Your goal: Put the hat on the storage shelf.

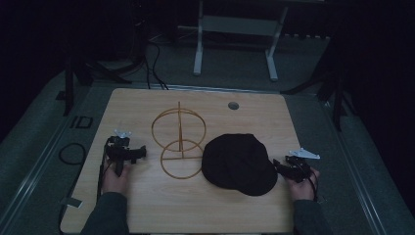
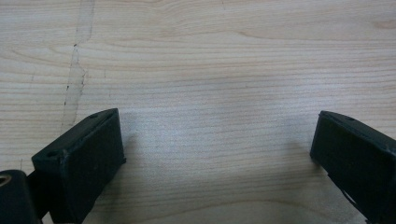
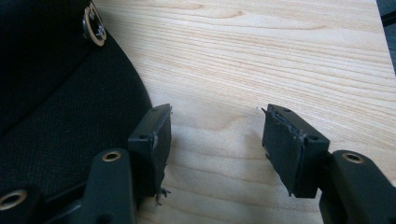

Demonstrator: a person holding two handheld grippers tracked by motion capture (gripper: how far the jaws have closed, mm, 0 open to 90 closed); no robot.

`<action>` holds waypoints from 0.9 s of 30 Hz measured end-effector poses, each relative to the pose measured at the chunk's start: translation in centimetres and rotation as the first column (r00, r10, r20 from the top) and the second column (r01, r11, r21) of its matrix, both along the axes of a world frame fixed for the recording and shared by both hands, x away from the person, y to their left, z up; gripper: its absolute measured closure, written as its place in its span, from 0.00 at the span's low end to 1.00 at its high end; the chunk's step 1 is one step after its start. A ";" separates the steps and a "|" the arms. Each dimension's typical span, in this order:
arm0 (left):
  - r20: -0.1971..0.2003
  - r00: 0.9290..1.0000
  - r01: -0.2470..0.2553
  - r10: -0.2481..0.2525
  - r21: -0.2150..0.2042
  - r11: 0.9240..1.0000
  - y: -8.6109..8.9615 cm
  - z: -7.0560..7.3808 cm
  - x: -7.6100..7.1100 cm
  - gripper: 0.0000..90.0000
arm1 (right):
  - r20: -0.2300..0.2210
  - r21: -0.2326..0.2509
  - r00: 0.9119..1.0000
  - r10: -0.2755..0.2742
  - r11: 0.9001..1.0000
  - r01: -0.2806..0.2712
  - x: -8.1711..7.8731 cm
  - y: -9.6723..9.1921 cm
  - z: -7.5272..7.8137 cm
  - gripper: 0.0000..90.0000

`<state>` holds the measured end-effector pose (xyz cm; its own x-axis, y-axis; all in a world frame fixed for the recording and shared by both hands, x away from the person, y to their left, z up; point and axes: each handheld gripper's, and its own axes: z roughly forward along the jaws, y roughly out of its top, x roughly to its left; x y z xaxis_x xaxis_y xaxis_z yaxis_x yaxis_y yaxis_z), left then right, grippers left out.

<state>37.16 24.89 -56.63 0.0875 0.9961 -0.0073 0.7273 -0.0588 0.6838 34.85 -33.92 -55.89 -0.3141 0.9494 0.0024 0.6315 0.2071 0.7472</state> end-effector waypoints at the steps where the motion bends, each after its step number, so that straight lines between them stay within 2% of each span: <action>1: 0.000 1.000 0.000 0.000 0.000 1.000 0.0 0.0 0.0 0.03 | 0.000 0.000 1.000 0.000 1.000 0.000 0.0 0.0 0.0 0.46; 6: 0.000 1.000 -0.001 0.001 -0.001 1.000 0.0 0.0 0.0 0.03 | 0.000 0.002 1.000 -0.019 1.000 0.019 0.0 0.2 0.0 0.46; 12: -0.001 1.000 -0.001 0.001 0.000 1.000 0.0 0.0 0.0 0.02 | -0.007 -0.005 0.999 -0.050 0.999 0.050 0.3 0.2 0.0 0.35; 15: -0.001 1.000 -0.001 0.001 0.001 1.000 0.0 0.0 0.0 0.03 | -0.013 -0.008 0.999 -0.042 0.999 0.042 0.4 0.0 0.0 0.34; 18: -0.001 1.000 -0.001 0.001 0.001 1.000 0.0 0.0 0.0 0.03 | -0.037 -0.017 0.999 -0.025 1.000 0.024 0.6 -0.1 0.2 0.34; 23: -0.001 1.000 -0.001 0.001 0.000 1.000 0.0 0.0 0.0 0.03 | -0.086 -0.023 0.996 0.020 0.999 -0.022 0.7 -0.3 0.8 0.42; 27: -0.001 1.000 -0.001 0.001 0.001 1.000 0.0 0.0 0.0 0.02 | -0.100 -0.031 0.994 0.050 0.998 -0.053 0.6 -0.3 1.2 0.42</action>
<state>37.12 24.87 -56.63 0.0864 0.9962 -0.0069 0.7281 -0.0584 0.6830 35.42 -34.21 -54.69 -0.3626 0.9319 0.0048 0.6902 0.2650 0.6734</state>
